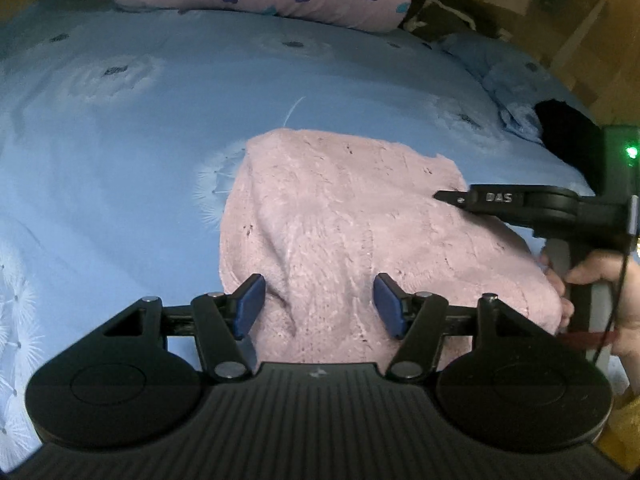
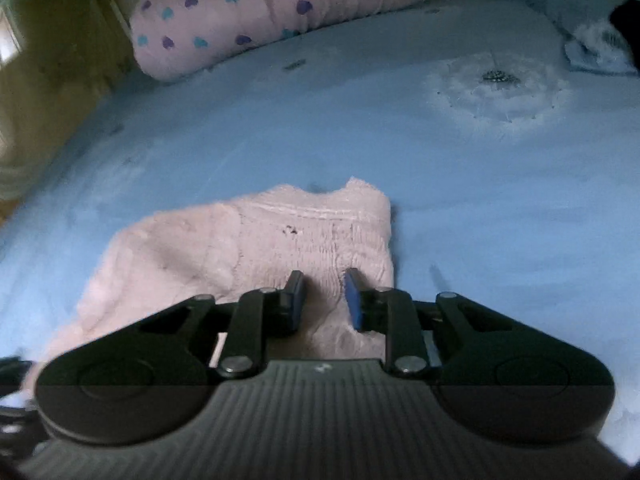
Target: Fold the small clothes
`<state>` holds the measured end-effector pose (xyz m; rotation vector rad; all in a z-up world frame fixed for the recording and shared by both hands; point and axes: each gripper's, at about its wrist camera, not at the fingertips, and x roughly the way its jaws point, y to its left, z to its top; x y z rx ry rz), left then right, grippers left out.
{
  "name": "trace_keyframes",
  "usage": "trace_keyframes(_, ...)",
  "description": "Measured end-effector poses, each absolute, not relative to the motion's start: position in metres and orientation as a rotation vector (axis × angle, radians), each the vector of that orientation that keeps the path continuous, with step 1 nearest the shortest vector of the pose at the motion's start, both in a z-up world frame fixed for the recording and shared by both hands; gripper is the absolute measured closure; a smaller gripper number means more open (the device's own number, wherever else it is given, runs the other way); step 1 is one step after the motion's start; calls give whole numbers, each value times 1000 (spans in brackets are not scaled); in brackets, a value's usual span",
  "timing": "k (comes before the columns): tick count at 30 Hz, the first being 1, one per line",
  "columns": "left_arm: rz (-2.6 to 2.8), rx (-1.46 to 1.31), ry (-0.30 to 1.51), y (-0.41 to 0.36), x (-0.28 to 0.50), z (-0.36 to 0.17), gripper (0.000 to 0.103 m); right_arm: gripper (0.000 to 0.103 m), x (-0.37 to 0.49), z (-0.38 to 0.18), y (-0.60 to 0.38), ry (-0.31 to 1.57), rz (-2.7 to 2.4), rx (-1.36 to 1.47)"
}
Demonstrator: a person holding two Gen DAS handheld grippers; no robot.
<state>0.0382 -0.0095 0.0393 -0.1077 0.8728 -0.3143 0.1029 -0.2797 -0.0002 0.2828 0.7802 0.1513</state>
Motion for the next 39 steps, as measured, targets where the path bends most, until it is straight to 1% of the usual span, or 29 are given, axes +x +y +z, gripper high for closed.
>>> trace_keyframes(3, -315, -110, 849, -5, 35, 48, 37, 79, 95, 8, -283, 772, 134, 293)
trace_keyframes(5, -326, -100, 816, -2, 27, 58, 37, 73, 82, 18, -285, 757, 111, 298)
trace_keyframes(9, -338, -85, 778, -2, 11, 75, 37, 73, 39, 47, -281, 676, 144, 275)
trace_keyframes(13, -315, -37, 787, -3, 0, 71, 37, 73, -6, 63, -271, 640, 214, 232)
trace_keyframes(16, -291, -23, 855, -4, 1, 56, 36, 73, -32, 62, -262, 655, 245, 191)
trace_keyframes(20, -277, -66, 871, 4, 4, 41, 35, 75, -52, 46, -258, 671, 222, 197)
trace_keyframes(25, -253, -58, 852, 2, -4, 45, 35, 76, -57, 34, -247, 614, 191, 133)
trace_keyframes(29, -242, -40, 840, 1, -22, 54, 35, 75, -64, 39, -243, 574, 149, 146)
trace_keyframes(30, -240, -38, 842, 1, -26, 55, 33, 75, -69, 40, -243, 566, 143, 149)
trace_keyframes(31, -237, -38, 845, 2, -29, 56, 31, 70, -73, 42, -243, 557, 133, 150)
trace_keyframes(32, -228, -39, 849, 3, -33, 58, 27, 60, -78, 44, -244, 544, 122, 151)
trace_keyframes(33, -223, -38, 850, 4, -37, 58, 24, 53, -82, 45, -245, 535, 115, 151)
trace_keyframes(34, -221, -34, 851, 4, -41, 59, 24, 42, -86, 46, -245, 531, 110, 149)
trace_keyframes(35, -216, -27, 851, 3, -46, 59, 22, 38, -91, 46, -244, 525, 104, 145)
trace_keyframes(36, -211, -20, 851, 2, -50, 58, 17, 37, -95, 46, -244, 518, 99, 140)
trace_keyframes(39, -192, 11, 848, -5, -60, 51, 8, 35, -102, 41, -242, 535, 91, 114)
